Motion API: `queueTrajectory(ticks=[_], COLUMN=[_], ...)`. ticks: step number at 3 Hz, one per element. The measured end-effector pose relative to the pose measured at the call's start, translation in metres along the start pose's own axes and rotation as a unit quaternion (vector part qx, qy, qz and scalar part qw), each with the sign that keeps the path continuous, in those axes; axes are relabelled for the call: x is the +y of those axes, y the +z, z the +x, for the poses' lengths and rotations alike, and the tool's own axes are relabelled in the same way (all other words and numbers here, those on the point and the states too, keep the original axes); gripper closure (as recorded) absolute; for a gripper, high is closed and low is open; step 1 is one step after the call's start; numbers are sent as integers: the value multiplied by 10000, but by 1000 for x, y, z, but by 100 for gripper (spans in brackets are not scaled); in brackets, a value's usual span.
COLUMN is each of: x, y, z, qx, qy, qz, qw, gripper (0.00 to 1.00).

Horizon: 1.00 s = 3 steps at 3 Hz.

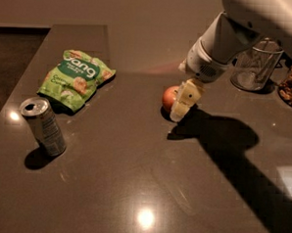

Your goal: Move apple near redbull can

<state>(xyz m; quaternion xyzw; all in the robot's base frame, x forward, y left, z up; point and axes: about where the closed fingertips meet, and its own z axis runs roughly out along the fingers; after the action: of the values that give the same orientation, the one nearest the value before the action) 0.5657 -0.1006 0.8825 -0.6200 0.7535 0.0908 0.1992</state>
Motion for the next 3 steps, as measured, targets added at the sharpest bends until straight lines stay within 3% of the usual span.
queueTrajectory(ticks=[1,2,3], x=[2,5,6], y=[16,25,28], z=[0,0,2], qx=[87,200,264], qy=[-91,-140,-146], qz=[-130,-289,-358], qw=[9998,9993,9989], gripper=[0,15,38])
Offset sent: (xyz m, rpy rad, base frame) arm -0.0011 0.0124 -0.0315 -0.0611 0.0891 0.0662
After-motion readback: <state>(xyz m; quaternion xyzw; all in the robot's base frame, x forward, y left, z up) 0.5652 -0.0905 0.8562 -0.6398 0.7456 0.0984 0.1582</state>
